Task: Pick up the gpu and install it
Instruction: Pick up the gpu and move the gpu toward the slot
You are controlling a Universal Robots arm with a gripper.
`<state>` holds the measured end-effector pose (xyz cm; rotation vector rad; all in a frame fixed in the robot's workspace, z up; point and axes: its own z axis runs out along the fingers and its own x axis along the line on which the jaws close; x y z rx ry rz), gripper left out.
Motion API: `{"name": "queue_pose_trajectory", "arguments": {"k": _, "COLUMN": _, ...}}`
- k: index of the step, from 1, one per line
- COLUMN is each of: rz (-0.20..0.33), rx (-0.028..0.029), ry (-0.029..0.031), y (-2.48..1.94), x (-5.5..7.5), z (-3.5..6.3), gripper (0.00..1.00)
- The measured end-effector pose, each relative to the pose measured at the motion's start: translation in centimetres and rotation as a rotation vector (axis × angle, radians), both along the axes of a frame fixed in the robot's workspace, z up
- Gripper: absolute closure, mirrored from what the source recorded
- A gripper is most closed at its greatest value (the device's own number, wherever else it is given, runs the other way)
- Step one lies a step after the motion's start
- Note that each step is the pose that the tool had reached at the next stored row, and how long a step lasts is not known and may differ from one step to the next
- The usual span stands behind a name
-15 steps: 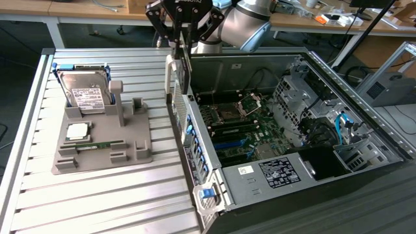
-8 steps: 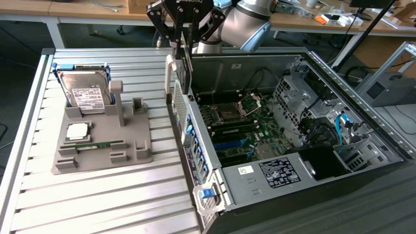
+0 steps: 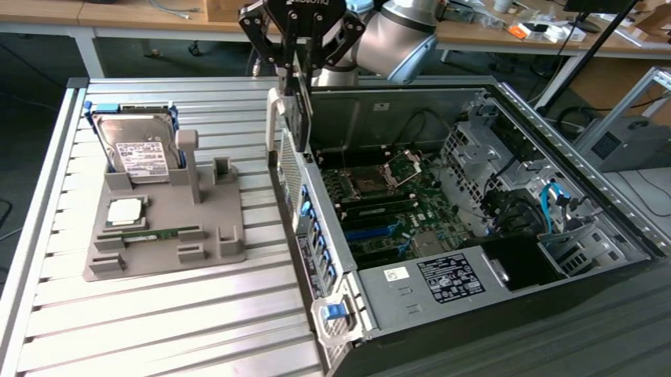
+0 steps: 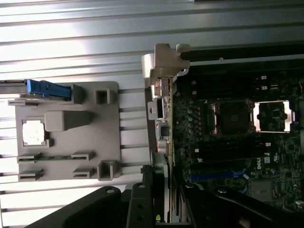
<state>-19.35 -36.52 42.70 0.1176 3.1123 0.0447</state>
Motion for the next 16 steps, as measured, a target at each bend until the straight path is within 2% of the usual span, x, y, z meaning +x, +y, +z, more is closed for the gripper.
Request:
{"name": "queue_pose_trajectory", "arguments": {"k": 4, "rz": 0.000, "rx": -0.0006, "ry": 0.0000, "y": 0.00, "x": 0.1, "z": 0.00, "gripper": 0.73}}
{"name": "queue_pose_trajectory", "arguments": {"k": 16, "rz": 0.000, "rx": -0.0080, "ry": 0.0001, "y": 0.00, "x": 1.2, "z": 0.00, "gripper": 0.73}}
